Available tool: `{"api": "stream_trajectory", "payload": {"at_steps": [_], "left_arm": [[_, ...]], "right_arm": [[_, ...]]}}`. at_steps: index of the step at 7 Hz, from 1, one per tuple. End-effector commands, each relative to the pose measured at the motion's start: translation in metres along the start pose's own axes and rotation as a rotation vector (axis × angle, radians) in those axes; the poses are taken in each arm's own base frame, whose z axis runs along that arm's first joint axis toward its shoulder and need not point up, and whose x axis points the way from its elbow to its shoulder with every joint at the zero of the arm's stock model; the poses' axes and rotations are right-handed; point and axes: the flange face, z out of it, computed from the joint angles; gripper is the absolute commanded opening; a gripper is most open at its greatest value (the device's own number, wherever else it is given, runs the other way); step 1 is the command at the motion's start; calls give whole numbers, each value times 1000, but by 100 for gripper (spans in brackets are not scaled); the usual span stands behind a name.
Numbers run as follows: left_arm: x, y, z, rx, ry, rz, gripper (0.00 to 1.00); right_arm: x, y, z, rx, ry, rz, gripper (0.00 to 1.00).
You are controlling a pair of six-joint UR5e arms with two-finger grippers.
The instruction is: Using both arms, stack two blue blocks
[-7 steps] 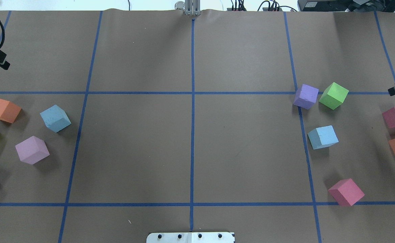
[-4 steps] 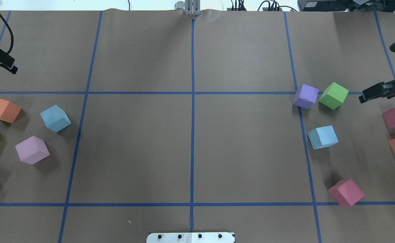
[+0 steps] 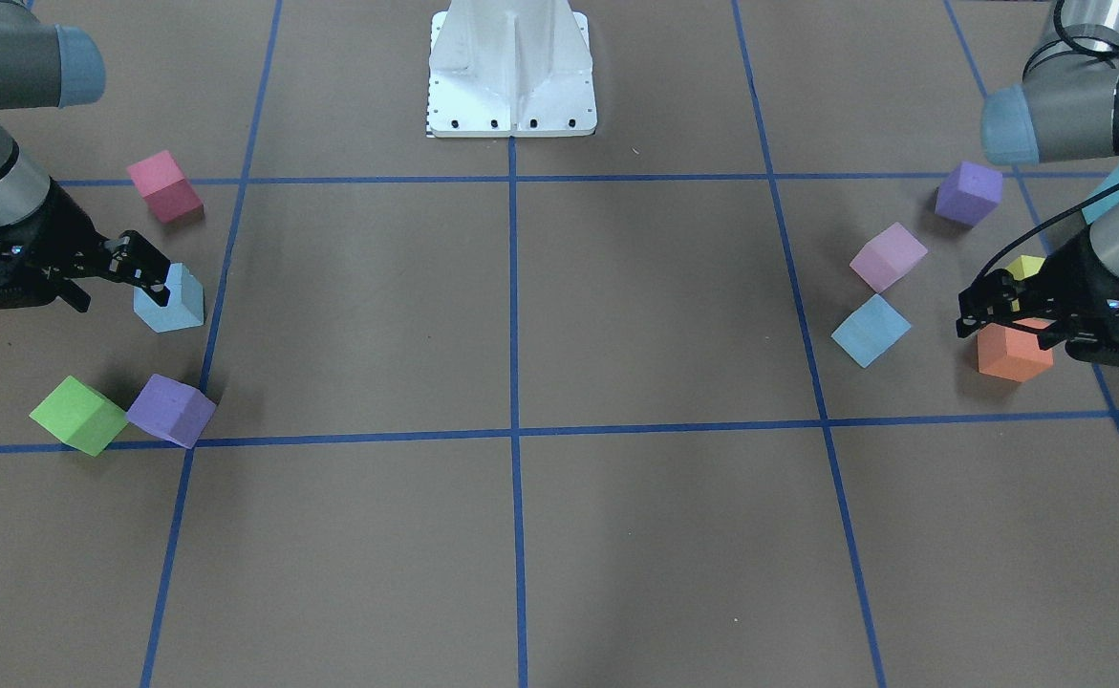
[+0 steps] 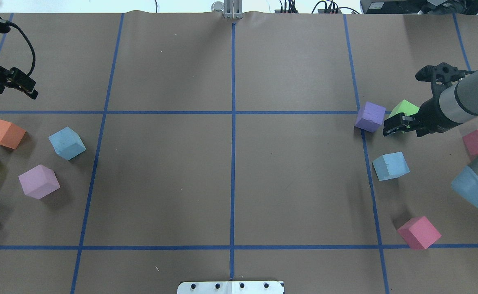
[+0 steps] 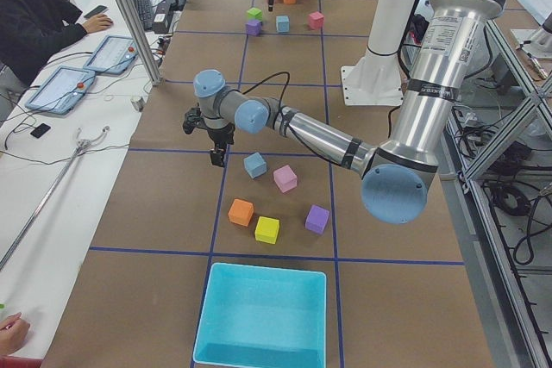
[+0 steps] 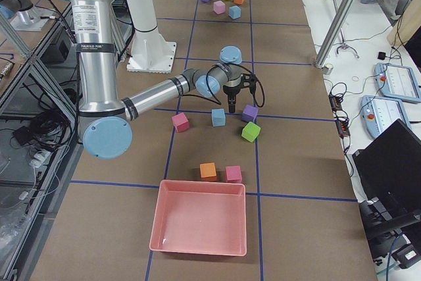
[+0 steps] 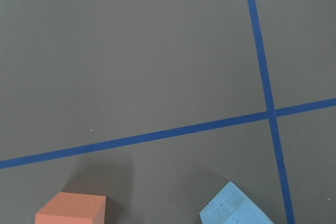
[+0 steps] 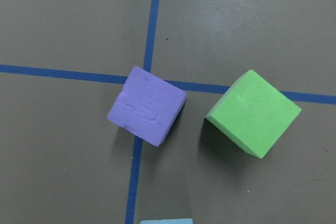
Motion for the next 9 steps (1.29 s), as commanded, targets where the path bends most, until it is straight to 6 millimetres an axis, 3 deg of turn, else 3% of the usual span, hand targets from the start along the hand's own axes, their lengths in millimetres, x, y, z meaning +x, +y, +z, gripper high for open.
{"api": "stream_trajectory", "payload": {"at_steps": [1, 2, 4, 5, 7, 9], "left_arm": [[14, 4, 13, -21, 3, -19, 100], [27, 6, 23, -19, 13, -44, 100], [27, 22, 42, -1, 24, -41, 100], [28, 23, 43, -4, 25, -44, 100], [28, 23, 44, -6, 24, -45, 100], [28, 23, 44, -6, 24, -45, 100]], "right_arm": [[-13, 10, 12, 4, 20, 22, 100], [-12, 12, 14, 1, 22, 21, 100], [-8, 14, 15, 4, 31, 34, 100], [3, 19, 19, -4, 47, 42, 100], [-7, 37, 40, -2, 89, 5, 100], [-11, 42, 45, -2, 84, 7, 100]]}}
